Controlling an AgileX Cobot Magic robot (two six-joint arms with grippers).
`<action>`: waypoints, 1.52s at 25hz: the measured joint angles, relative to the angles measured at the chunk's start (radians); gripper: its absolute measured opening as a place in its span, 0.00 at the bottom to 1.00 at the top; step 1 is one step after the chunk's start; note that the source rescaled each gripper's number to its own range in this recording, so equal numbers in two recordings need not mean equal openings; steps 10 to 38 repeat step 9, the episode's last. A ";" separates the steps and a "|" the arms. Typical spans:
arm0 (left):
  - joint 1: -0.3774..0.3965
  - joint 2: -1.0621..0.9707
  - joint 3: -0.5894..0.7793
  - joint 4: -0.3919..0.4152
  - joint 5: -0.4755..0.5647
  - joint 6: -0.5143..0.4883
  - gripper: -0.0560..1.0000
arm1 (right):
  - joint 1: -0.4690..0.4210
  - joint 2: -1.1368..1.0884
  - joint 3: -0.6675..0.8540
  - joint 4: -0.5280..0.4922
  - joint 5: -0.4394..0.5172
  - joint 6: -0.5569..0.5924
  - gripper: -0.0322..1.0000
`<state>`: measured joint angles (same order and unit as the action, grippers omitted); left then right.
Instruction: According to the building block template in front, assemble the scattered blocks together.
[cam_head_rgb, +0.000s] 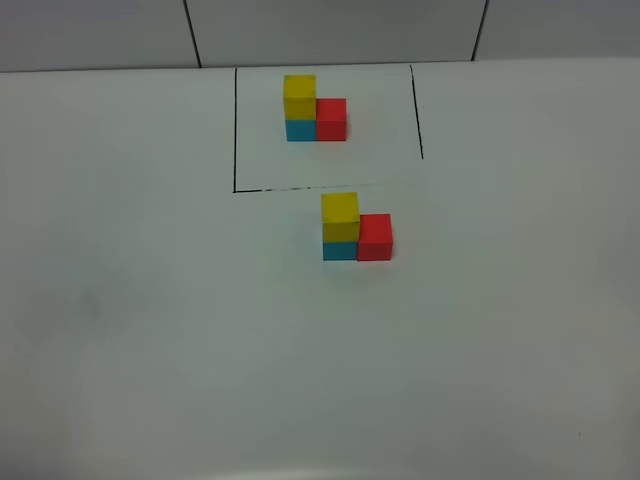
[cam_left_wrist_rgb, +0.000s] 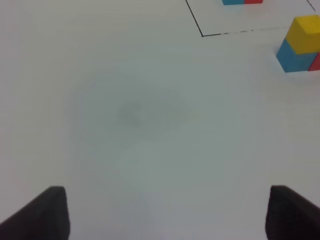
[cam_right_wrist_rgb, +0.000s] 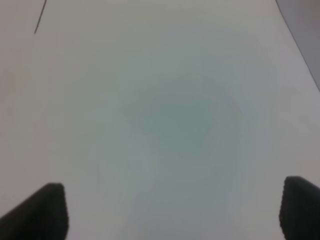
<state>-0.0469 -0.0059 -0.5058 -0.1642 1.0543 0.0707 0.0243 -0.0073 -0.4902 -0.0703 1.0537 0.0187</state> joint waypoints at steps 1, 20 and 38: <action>0.000 0.000 0.000 0.000 0.000 0.000 0.77 | 0.000 0.000 0.000 0.000 0.000 0.000 0.73; 0.000 0.000 0.000 0.000 0.000 0.000 0.77 | 0.000 0.000 0.000 0.000 0.000 -0.003 0.73; 0.000 0.000 0.000 0.000 0.000 0.000 0.77 | 0.000 0.000 0.000 0.000 0.000 -0.003 0.73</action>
